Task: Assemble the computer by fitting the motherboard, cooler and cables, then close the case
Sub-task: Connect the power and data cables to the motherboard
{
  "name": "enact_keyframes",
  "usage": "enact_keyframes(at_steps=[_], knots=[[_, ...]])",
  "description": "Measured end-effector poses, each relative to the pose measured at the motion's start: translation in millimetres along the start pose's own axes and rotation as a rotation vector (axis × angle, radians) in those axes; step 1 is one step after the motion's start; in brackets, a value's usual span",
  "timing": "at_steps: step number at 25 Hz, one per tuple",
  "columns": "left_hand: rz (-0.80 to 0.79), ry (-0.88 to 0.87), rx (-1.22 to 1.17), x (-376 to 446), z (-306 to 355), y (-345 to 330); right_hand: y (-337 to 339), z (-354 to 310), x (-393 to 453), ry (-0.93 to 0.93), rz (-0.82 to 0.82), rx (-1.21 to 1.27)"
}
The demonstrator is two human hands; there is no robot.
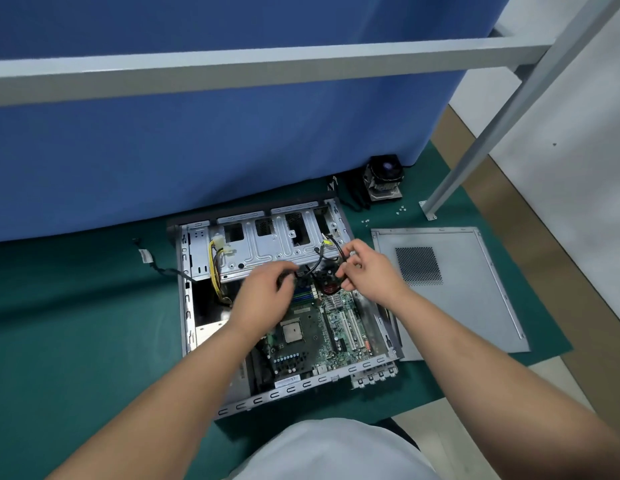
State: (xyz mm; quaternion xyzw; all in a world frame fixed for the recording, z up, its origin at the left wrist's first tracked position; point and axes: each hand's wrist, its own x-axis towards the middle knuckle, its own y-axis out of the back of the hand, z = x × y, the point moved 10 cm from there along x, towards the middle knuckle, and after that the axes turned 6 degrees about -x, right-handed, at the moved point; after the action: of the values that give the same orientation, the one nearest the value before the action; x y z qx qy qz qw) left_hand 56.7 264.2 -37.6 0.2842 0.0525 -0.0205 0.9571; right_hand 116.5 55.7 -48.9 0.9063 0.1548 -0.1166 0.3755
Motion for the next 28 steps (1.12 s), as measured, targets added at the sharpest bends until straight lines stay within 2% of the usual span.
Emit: enact_keyframes(at_steps=[2,4,6,8,10,11,13,16,18,20,23,28], knots=[[-0.068,0.070,-0.154,19.5,18.6,-20.7,3.4,0.9,3.8,-0.025,0.030,0.015],[-0.069,0.089,-0.150,40.7,33.4,-30.9,6.1,1.3,8.6,-0.054,0.038,0.034],[-0.092,0.022,0.059,60.2,43.2,-37.9,7.5,0.3,13.3,-0.073,0.034,0.026],[-0.219,-0.036,0.294,71.2,42.7,-51.0,8.2,-1.9,18.5,-0.084,0.036,0.008],[-0.307,-0.035,0.367,75.0,34.3,-61.3,10.0,-4.7,23.2,-0.092,0.051,0.002],[-0.291,-0.028,0.321,77.2,32.2,-62.2,11.0,-6.1,24.9,-0.092,0.057,0.005],[-0.143,0.027,0.092,82.0,28.7,-52.1,11.7,-8.3,22.8,-0.079,0.059,0.003],[0.054,0.240,-0.312,84.8,16.5,-38.0,6.4,-7.8,9.4,-0.039,0.040,0.012],[0.062,0.425,-0.710,84.8,9.6,-48.3,-2.0,-5.9,-2.8,-0.010,0.014,0.022],[0.048,0.509,-0.996,82.6,12.4,-58.4,-11.9,-4.7,-14.5,0.029,-0.012,0.014],[0.015,0.511,-1.120,73.5,17.3,-63.3,-24.1,-5.4,-29.8,0.098,-0.028,-0.010],[-0.004,0.510,-1.080,44.9,10.8,-69.9,-36.4,-10.8,-48.2,0.237,-0.041,-0.255]])
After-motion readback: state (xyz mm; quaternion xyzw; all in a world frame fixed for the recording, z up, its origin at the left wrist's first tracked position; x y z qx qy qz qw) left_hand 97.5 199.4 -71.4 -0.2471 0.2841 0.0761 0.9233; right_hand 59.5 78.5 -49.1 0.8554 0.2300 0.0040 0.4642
